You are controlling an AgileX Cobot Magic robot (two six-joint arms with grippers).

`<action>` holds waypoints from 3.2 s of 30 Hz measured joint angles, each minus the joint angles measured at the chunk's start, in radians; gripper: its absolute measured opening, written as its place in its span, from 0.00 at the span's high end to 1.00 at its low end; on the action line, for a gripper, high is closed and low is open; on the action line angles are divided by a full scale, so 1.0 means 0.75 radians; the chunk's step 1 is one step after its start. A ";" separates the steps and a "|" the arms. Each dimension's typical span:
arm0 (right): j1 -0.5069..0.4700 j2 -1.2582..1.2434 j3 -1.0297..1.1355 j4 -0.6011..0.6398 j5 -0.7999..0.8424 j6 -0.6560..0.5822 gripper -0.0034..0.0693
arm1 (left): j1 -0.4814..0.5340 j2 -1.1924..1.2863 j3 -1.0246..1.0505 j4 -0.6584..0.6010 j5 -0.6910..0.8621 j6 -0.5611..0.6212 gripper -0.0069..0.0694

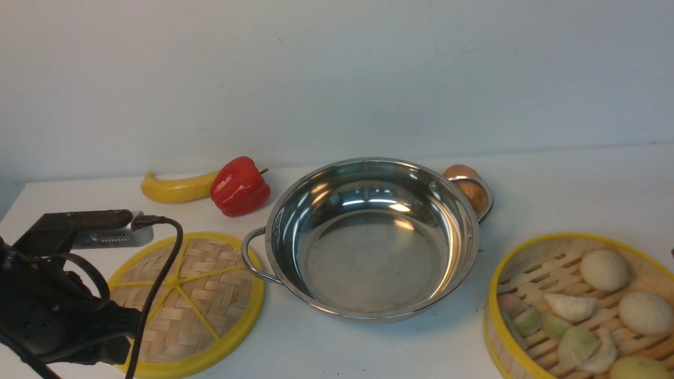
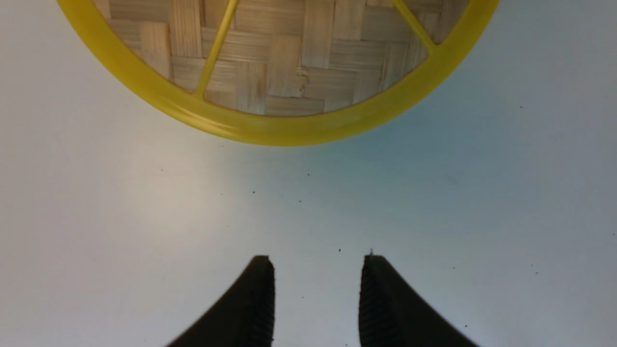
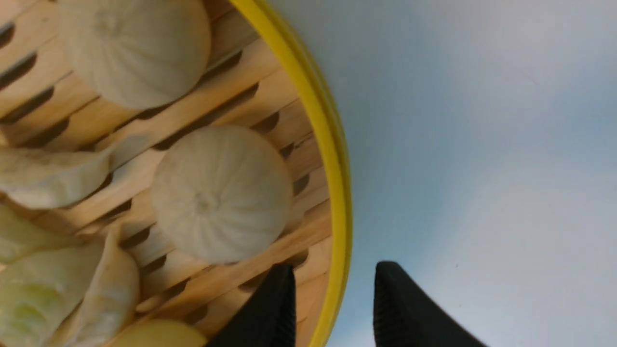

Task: Place the steamer in the pot on the white table, and put the lid on the steamer.
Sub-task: 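Reach for and grasp the rim of the bamboo steamer holding the buns with the right gripper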

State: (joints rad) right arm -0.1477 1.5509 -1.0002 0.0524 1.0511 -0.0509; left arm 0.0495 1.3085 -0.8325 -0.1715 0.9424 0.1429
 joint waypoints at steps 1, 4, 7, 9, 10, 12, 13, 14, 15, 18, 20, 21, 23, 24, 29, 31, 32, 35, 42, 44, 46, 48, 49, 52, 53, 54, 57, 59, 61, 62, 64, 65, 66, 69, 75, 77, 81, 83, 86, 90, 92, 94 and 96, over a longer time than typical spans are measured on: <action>0.000 0.005 -0.007 0.000 -0.002 0.000 0.62 | 0.000 0.004 0.000 0.000 -0.002 0.000 0.59; 0.000 0.031 -0.039 -0.007 -0.012 0.000 0.62 | 0.000 0.010 0.000 0.000 -0.006 0.005 0.59; 0.000 0.049 -0.051 -0.025 -0.036 0.000 0.62 | 0.000 0.010 0.000 0.000 -0.006 0.005 0.59; 0.000 0.056 -0.052 -0.028 -0.038 0.000 0.62 | 0.000 0.010 0.000 0.000 -0.006 0.005 0.59; 0.000 0.067 -0.052 -0.028 -0.043 0.000 0.62 | 0.000 0.010 0.000 0.000 -0.006 0.005 0.59; 0.000 0.082 -0.052 -0.029 -0.047 -0.001 0.62 | 0.000 0.010 0.000 0.000 -0.007 0.005 0.59; 0.000 0.089 -0.052 -0.029 -0.050 -0.005 0.62 | 0.000 0.010 0.000 0.000 -0.009 0.005 0.59; 0.000 0.089 -0.052 -0.029 -0.050 -0.005 0.62 | 0.000 0.010 0.000 0.000 -0.010 0.005 0.59; 0.000 0.098 -0.052 -0.029 -0.051 -0.011 0.62 | 0.000 0.010 0.000 0.000 -0.010 0.005 0.59; 0.000 0.117 -0.053 -0.004 -0.054 -0.022 0.62 | 0.000 0.010 0.000 0.000 -0.015 0.005 0.59; 0.000 0.133 -0.053 0.004 -0.054 -0.027 0.62 | 0.000 0.010 0.000 -0.001 -0.021 0.005 0.59; 0.000 0.135 -0.053 0.006 -0.054 -0.026 0.62 | 0.000 0.010 0.000 -0.001 -0.021 0.005 0.59; 0.000 0.160 -0.053 0.010 -0.053 -0.030 0.62 | 0.000 0.010 0.000 -0.001 -0.029 0.005 0.59; 0.000 0.167 -0.053 0.011 -0.053 -0.030 0.62 | 0.000 0.010 0.000 -0.001 -0.030 0.005 0.59; 0.000 0.196 -0.053 0.012 -0.054 -0.030 0.62 | 0.000 0.010 0.000 -0.001 -0.031 0.005 0.59; 0.000 0.196 -0.053 0.012 -0.056 -0.030 0.62 | 0.000 0.010 0.000 -0.001 -0.031 0.005 0.59; 0.000 0.196 -0.053 0.012 -0.057 -0.030 0.62 | 0.000 0.010 0.000 -0.001 -0.031 0.005 0.59; 0.000 0.196 -0.053 0.012 -0.057 -0.030 0.62 | 0.000 0.010 0.000 -0.001 -0.031 0.005 0.59; 0.000 0.196 -0.053 0.012 -0.067 -0.031 0.62 | 0.000 0.010 0.000 -0.001 -0.032 0.005 0.59; 0.000 0.201 -0.053 0.012 -0.067 -0.031 0.62 | 0.000 0.010 0.000 -0.001 -0.032 0.005 0.59; 0.000 0.234 -0.055 0.012 -0.067 -0.031 0.62 | 0.000 0.010 0.000 -0.001 -0.032 0.005 0.59; 0.000 0.261 -0.055 0.012 -0.067 -0.031 0.62 | 0.000 0.010 0.000 -0.001 -0.032 0.005 0.59; 0.000 0.285 -0.055 0.012 -0.069 -0.031 0.62 | 0.000 0.010 0.000 -0.001 -0.032 0.005 0.59; 0.000 0.322 -0.055 0.012 -0.078 -0.031 0.62 | 0.000 0.010 0.000 -0.001 -0.032 0.005 0.59; 0.000 0.327 -0.056 0.012 -0.080 -0.030 0.63 | 0.000 0.010 0.000 -0.001 -0.034 0.005 0.59; 0.000 0.327 -0.058 0.012 -0.080 -0.030 0.63 | 0.000 0.010 0.000 -0.001 -0.034 0.005 0.59; 0.000 0.327 -0.060 0.012 -0.081 -0.030 0.68 | 0.000 0.010 0.000 -0.001 -0.034 0.005 0.59; 0.000 0.327 -0.060 0.012 -0.082 -0.030 0.74 | 0.000 0.010 0.000 -0.001 -0.035 0.005 0.59; 0.000 0.327 -0.060 0.012 -0.082 -0.030 0.81 | 0.000 0.010 0.000 -0.001 -0.035 0.005 0.59; 0.000 0.327 -0.060 0.008 -0.082 -0.031 0.82 | 0.000 0.010 0.000 -0.001 -0.035 0.005 0.59; 0.000 0.327 -0.060 -0.001 -0.082 -0.039 0.85 | 0.000 0.010 0.000 -0.001 -0.035 0.005 0.59; 0.000 0.327 -0.060 -0.002 -0.082 -0.039 0.87 | 0.000 0.010 0.000 -0.001 -0.036 0.005 0.59; 0.000 0.327 -0.060 -0.002 -0.082 -0.026 0.88 | 0.000 0.010 0.000 -0.001 -0.037 0.005 0.59; 0.000 0.327 -0.060 -0.005 -0.076 -0.025 0.88 | 0.000 0.010 0.000 -0.001 -0.039 0.005 0.59; 0.000 0.327 -0.060 -0.006 -0.064 -0.026 0.88 | 0.000 0.010 0.000 -0.001 -0.040 0.005 0.59; 0.000 0.327 -0.060 -0.007 -0.058 -0.026 0.88 | 0.000 0.010 0.000 -0.001 -0.040 0.005 0.59; 0.000 0.327 -0.072 -0.010 -0.016 -0.020 0.88 | 0.000 0.010 0.000 -0.001 -0.040 0.005 0.59; 0.000 0.329 -0.099 -0.017 0.040 -0.021 0.88 | 0.000 0.010 0.000 -0.001 -0.040 0.005 0.59; 0.000 0.329 -0.153 -0.033 0.118 -0.021 0.88 | 0.000 0.010 0.000 -0.001 -0.040 0.005 0.59; 0.000 0.330 -0.269 -0.042 0.211 -0.021 0.88 | 0.000 0.010 0.000 -0.001 -0.040 0.005 0.59; 0.000 0.329 -0.302 -0.060 0.215 -0.018 0.88 | 0.000 0.010 0.000 -0.001 -0.040 0.005 0.59; 0.000 0.321 -0.329 -0.084 0.215 -0.010 0.88 | 0.000 0.010 0.000 -0.001 -0.040 0.005 0.59; 0.000 0.302 -0.354 -0.105 0.217 -0.002 0.88 | 0.000 0.010 0.000 -0.001 -0.040 0.005 0.59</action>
State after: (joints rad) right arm -0.1477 1.7771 -1.2654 -0.0261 1.2139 -0.0527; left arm 0.0495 1.3161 -0.8325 -0.1726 0.9127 0.1469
